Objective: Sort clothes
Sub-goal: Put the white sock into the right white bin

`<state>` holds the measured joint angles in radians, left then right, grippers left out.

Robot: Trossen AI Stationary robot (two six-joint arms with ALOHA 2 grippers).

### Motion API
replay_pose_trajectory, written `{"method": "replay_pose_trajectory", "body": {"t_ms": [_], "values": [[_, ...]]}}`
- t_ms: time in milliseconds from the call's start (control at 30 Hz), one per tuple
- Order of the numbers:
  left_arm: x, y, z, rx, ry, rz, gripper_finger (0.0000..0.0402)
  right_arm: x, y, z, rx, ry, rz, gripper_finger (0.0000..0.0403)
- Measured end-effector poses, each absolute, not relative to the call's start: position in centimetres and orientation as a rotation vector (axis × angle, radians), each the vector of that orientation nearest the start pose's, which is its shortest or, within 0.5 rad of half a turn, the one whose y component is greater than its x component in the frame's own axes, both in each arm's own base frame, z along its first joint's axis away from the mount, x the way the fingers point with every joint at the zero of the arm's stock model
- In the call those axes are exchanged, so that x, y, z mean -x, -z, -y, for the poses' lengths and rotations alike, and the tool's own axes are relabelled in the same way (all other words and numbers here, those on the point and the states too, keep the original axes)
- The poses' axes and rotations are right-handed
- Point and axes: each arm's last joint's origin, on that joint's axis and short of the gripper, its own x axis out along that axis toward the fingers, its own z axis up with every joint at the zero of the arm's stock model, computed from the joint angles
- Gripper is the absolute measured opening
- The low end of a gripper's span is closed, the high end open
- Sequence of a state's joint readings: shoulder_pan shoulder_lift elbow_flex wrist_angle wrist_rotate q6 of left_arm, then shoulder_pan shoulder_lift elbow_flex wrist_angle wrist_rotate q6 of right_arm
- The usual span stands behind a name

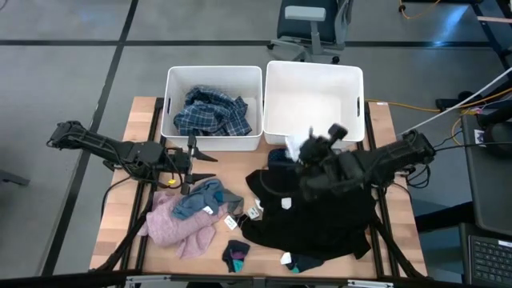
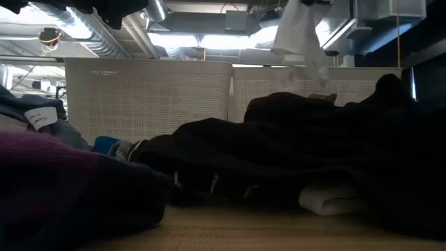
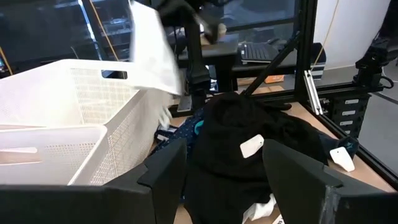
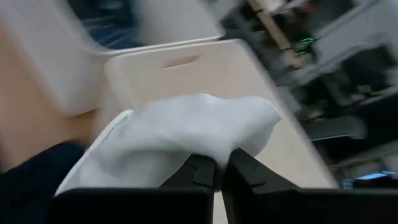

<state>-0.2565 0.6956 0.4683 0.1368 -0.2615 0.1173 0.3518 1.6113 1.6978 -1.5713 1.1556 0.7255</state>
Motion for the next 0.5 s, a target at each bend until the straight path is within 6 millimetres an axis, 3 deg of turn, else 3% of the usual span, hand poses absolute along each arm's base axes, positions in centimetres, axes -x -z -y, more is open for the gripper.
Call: {"method": "replay_pose_trajectory", "body": {"t_ms": [267, 500], "values": [[-16.1, -26.7, 3.5, -0.142, 0.0, -0.087, 0.0203, -27.3, -37.8, -0.8, 0.515, 1.239, -0.728, 0.0016], [-16.1, -26.7, 3.5, -0.142, 0.0, -0.087, 0.0203, -27.5, -37.9, 4.5, 0.402, 1.426, -0.736, 0.0017]]}}
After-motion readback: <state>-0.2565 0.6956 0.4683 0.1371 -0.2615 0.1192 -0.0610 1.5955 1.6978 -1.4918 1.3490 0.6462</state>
